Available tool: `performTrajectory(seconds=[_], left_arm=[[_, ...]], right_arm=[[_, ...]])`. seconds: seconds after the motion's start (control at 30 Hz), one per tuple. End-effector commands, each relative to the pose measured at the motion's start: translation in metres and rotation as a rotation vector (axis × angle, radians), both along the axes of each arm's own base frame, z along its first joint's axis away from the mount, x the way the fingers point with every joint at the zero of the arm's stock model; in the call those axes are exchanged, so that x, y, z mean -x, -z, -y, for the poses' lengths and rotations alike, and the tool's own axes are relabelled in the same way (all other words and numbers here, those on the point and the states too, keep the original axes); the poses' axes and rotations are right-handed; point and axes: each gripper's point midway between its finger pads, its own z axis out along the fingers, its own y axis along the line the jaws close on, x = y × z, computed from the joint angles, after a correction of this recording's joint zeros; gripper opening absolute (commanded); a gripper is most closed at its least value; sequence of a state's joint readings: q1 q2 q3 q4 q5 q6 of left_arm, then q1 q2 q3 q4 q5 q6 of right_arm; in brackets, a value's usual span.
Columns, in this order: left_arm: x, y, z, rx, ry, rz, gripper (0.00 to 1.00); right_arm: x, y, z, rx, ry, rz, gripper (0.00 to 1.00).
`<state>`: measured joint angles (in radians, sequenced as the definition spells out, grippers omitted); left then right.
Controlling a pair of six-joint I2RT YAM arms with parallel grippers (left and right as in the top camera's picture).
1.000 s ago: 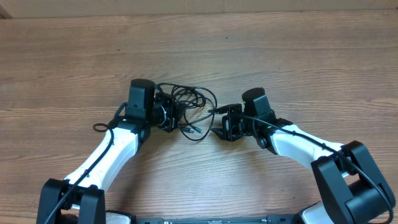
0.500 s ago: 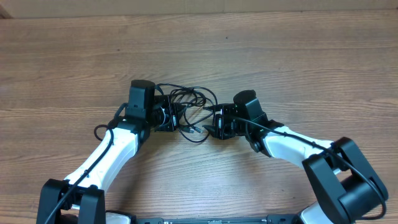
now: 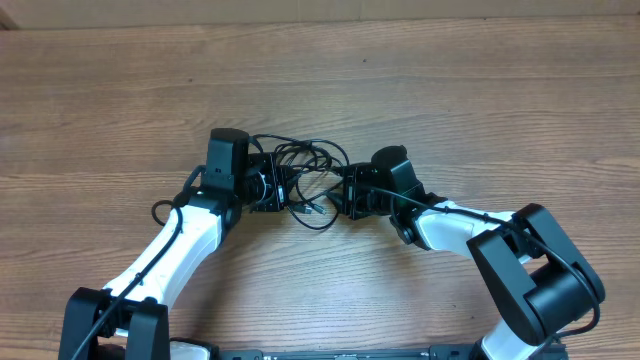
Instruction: Untangle cables
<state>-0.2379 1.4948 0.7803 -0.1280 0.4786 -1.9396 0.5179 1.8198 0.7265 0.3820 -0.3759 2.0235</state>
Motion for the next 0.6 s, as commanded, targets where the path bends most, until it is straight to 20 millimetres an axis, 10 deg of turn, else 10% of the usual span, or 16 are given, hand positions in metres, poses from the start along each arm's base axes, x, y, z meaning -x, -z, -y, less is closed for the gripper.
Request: performTrajectory(seconds=[0.0, 0.57], left_arm=[[0.002, -0.011, 0.006, 0.05, 0.017, 0.0, 0.04], [0.013, -0.017, 0.019, 0.122, 0.089, -0.023, 0.04]], right_arm=[[-0.013, -0.004, 0.0, -0.045, 0.111, -0.054, 0.45], [-0.02, 0.013, -0.011, -0.015, 0.121, -0.066, 0.25]])
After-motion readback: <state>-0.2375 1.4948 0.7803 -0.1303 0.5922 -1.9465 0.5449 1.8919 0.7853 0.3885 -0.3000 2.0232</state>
